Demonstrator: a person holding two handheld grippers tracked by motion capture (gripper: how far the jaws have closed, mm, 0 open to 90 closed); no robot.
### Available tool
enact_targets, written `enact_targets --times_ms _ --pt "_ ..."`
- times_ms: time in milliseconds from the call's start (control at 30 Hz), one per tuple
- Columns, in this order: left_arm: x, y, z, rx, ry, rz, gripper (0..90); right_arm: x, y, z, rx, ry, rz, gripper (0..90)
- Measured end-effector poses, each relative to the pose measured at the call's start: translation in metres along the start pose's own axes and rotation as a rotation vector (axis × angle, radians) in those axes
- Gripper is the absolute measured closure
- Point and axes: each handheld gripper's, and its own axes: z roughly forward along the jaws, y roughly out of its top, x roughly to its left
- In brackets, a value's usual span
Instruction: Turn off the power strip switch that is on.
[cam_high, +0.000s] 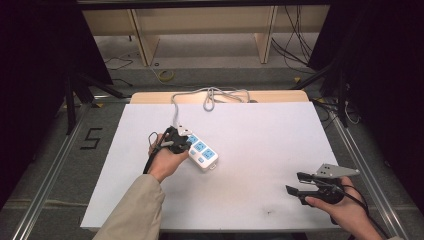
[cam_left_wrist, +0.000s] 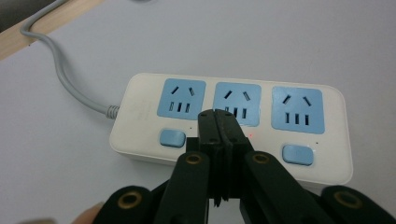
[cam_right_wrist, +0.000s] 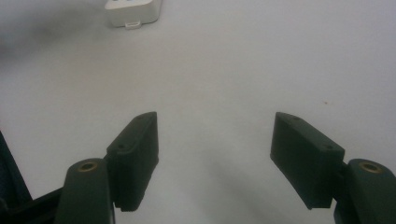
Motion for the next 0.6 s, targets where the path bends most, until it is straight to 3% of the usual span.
enact_targets --times_ms 600 --pt "-0.004 0.004 0.012 0.049 -0.018 0.012 89.9 0.0 0.0 0.0 0.003 0.0 -0.001 32.5"
